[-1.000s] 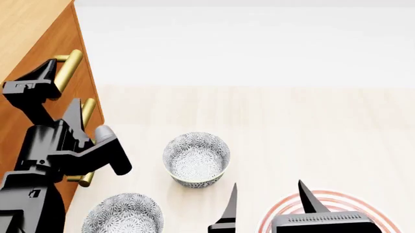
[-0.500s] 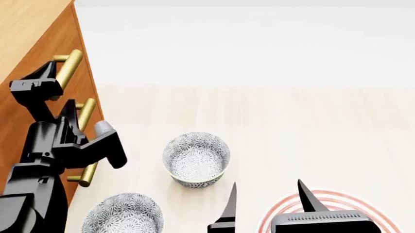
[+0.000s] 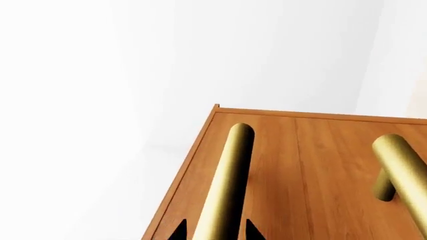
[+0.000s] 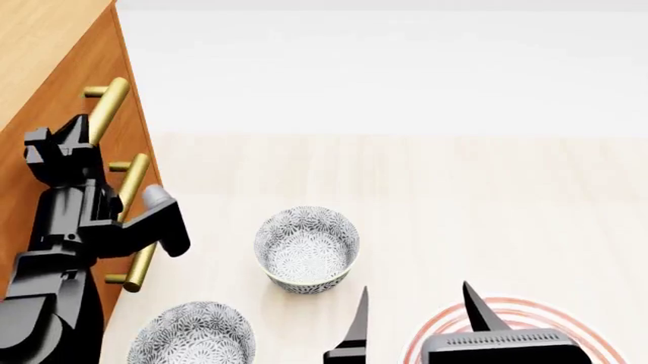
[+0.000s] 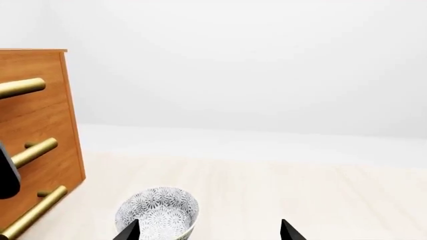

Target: Open the top drawer of the cabinet.

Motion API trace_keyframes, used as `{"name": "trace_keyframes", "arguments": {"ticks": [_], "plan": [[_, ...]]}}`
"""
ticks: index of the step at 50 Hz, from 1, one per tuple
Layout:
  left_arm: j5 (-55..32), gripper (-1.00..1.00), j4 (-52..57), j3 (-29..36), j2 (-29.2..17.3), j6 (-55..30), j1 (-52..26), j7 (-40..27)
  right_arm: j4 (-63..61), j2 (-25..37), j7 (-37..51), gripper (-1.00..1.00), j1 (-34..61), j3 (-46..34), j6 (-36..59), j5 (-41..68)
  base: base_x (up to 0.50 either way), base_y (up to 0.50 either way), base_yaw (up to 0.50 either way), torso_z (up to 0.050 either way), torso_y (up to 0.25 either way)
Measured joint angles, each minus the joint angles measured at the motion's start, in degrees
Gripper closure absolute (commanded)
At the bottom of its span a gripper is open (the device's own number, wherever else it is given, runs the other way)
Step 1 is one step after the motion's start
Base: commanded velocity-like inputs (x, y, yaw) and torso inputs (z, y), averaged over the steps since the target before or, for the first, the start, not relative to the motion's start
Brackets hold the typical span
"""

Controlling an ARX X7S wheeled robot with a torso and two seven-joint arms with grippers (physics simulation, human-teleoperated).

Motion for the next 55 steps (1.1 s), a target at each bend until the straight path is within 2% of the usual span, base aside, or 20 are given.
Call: {"name": "trace_keyframes", "arguments": {"ticks": [55], "plan": [[1.06,1.0,13.04,6.23,1.59,-7.31,-0.3,9.67,-0.23,1.21,0.99,-1.0,-1.3,0.38,-1.63,0.7,0.0,0.0,0.0,0.0,0.001]]}}
